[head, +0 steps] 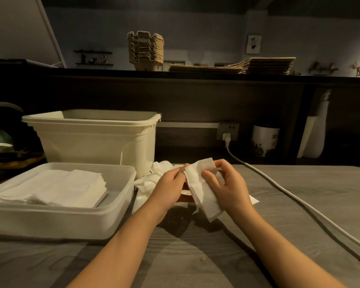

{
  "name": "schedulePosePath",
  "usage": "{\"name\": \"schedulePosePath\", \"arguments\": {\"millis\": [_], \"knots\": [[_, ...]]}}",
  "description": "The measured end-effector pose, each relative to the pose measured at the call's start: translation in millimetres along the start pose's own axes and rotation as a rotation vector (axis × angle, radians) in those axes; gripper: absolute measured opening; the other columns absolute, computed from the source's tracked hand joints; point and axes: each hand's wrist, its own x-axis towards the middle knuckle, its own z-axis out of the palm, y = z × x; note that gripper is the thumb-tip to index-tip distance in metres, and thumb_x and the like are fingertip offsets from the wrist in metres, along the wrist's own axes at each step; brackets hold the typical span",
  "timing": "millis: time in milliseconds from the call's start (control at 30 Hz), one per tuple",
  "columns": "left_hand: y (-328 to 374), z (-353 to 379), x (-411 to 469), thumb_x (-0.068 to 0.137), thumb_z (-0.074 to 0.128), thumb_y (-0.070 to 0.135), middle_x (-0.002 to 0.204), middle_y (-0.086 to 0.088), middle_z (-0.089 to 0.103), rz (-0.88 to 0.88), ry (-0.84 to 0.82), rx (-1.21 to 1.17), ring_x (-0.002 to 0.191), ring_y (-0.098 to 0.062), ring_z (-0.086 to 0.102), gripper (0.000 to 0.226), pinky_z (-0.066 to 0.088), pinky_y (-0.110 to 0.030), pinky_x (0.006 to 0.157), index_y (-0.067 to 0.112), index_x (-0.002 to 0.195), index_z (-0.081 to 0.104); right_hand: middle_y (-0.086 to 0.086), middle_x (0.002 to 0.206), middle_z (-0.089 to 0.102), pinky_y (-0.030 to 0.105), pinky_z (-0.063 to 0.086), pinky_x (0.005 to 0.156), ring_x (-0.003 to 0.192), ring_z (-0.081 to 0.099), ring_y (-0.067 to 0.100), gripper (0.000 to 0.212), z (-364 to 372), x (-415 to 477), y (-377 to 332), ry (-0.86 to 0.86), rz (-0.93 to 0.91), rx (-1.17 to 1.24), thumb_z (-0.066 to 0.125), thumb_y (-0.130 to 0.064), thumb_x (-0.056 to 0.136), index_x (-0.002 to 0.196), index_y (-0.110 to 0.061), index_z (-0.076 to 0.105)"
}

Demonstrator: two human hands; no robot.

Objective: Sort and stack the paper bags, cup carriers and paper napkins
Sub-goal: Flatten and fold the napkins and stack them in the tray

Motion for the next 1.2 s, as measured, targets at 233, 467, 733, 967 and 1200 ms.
{"name": "schedulePosePath", "arguments": {"millis": [233, 467, 733, 967, 1200], "knots": [[2.7, -0.1, -4.2, 0.085, 0.028, 0.061, 0.120, -0.003, 0.060, -0.036, -0.068, -0.115, 0.113, -0.022, 0.057, 0.052, 0.047, -0.044, 0.099, 0.028, 0.115, 0.055, -0.019, 0.087, 0.052, 0.011, 0.040, 0.057, 0.079, 0.052, -0.002, 0.019, -0.1, 0.1, 1.0, 0.032, -0.051, 0.031, 0.057, -0.025, 0.090, 0.083, -0.036, 0.044], [0.6, 4.2, -5.6, 0.099, 0.039, 0.032, 0.100, 0.008, 0.060, 0.081, -0.073, -0.021, 0.098, -0.007, 0.057, 0.012, 0.051, -0.021, 0.079, 0.036, 0.098, 0.051, -0.019, 0.109, 0.043, 0.026, 0.050, 0.080, 0.102, 0.048, 0.005, 0.043, -0.2, -1.4, 2.5, -0.077, -0.048, 0.084, 0.058, -0.030, 0.088, 0.126, -0.032, 0.038], [1.1, 1.8, -3.0, 0.099, 0.037, 0.035, 0.109, 0.000, 0.059, 0.059, 0.044, -0.199, 0.104, -0.016, 0.057, 0.022, 0.050, -0.033, 0.090, 0.028, 0.115, 0.051, -0.007, 0.106, 0.057, 0.030, 0.057, 0.078, 0.099, 0.059, 0.015, 0.041, 1.7, -2.6, 0.9, -0.261, 0.092, 0.164, 0.067, -0.024, 0.083, 0.118, -0.026, 0.046], [0.8, -1.3, 1.1, 0.099, 0.037, 0.034, 0.114, 0.000, 0.057, 0.041, 0.146, -0.329, 0.110, -0.018, 0.053, 0.024, 0.046, -0.039, 0.097, 0.032, 0.121, 0.047, 0.001, 0.089, 0.066, 0.021, 0.055, 0.068, 0.074, 0.065, 0.009, 0.016, 3.2, -3.5, 2.3, -0.406, 0.156, 0.183, 0.069, -0.021, 0.082, 0.092, -0.025, 0.056], [4.1, -5.7, 1.7, 0.096, 0.048, 0.028, 0.111, -0.005, 0.059, -0.042, 0.102, -0.496, 0.103, -0.024, 0.059, 0.020, 0.053, -0.041, 0.086, 0.027, 0.115, 0.053, -0.001, 0.075, 0.068, 0.018, 0.052, 0.060, 0.057, 0.062, 0.005, 0.014, 2.4, -4.0, 0.3, -0.450, 0.214, 0.246, 0.068, -0.018, 0.082, 0.092, -0.017, 0.059]]}}
